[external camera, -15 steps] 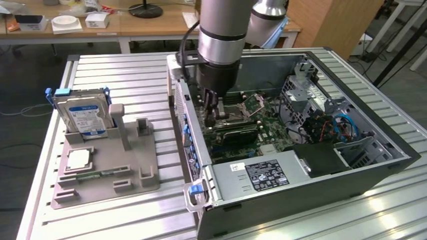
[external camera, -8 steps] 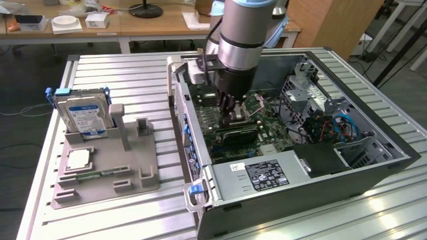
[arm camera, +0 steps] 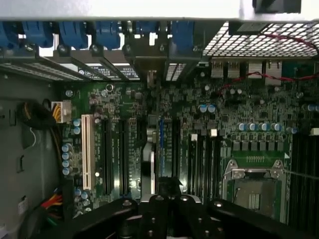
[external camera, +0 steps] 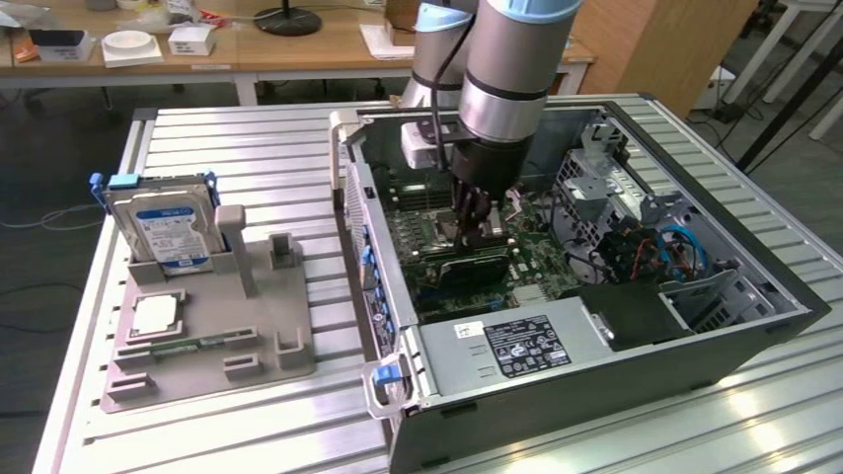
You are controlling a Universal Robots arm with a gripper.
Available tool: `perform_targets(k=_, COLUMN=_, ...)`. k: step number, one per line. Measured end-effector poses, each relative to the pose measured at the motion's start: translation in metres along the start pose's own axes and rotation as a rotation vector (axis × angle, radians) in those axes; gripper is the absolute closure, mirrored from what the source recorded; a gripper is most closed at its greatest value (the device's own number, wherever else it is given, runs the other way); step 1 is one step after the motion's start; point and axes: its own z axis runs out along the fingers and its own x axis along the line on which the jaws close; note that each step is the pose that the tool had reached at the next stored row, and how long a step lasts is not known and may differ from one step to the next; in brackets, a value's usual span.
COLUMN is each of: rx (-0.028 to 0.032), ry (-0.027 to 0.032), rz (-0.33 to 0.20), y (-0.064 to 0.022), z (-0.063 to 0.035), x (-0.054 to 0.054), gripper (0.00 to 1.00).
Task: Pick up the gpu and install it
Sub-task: 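Press down on the gpu until it lock into place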
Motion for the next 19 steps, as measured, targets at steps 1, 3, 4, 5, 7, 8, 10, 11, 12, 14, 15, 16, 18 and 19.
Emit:
perform_targets(k=1, rx=-0.0003, ry=0.0005, rz=0.001, y=-0.0004, z=0.0000, x=0.0006, gripper=0.89)
perform_targets(k=3, rx=-0.0005, ry=0.0013, rz=0.004, y=-0.0011, z=0.0000, x=0.0019, gripper=0.89)
perform_targets(k=4, rx=-0.0006, ry=0.0014, rz=0.005, y=-0.0013, z=0.0001, x=0.0026, gripper=0.89)
perform_targets(k=5, rx=-0.0006, ry=0.0016, rz=0.006, y=-0.0016, z=0.0002, x=0.0034, gripper=0.89)
perform_targets(k=7, rx=-0.0006, ry=0.0017, rz=0.009, y=-0.0020, z=0.0004, x=0.0053, gripper=0.89)
perform_targets(k=8, rx=-0.0006, ry=0.0017, rz=0.010, y=-0.0021, z=0.0005, x=0.0062, gripper=0.89)
perform_targets(k=10, rx=-0.0006, ry=0.0019, rz=0.012, y=-0.0024, z=0.0006, x=0.0080, gripper=0.89)
perform_targets(k=11, rx=-0.0006, ry=0.0021, rz=0.014, y=-0.0026, z=0.0006, x=0.0089, gripper=0.89)
perform_targets(k=12, rx=-0.0007, ry=0.0022, rz=0.015, y=-0.0028, z=0.0007, x=0.0099, gripper=0.89)
perform_targets(k=14, rx=-0.0007, ry=0.0023, rz=0.016, y=-0.0031, z=0.0007, x=0.0102, gripper=0.89)
perform_targets(k=15, rx=-0.0007, ry=0.0023, rz=0.016, y=-0.0031, z=0.0007, x=0.0103, gripper=0.89)
perform_targets(k=16, rx=-0.0007, ry=0.0024, rz=0.016, y=-0.0031, z=0.0007, x=0.0103, gripper=0.89)
perform_targets(k=18, rx=-0.0006, ry=0.0024, rz=0.016, y=-0.0032, z=0.0019, x=0.0103, gripper=0.89)
perform_targets(k=19, rx=-0.0005, ry=0.0024, rz=0.016, y=-0.0032, z=0.0030, x=0.0103, gripper=0.89)
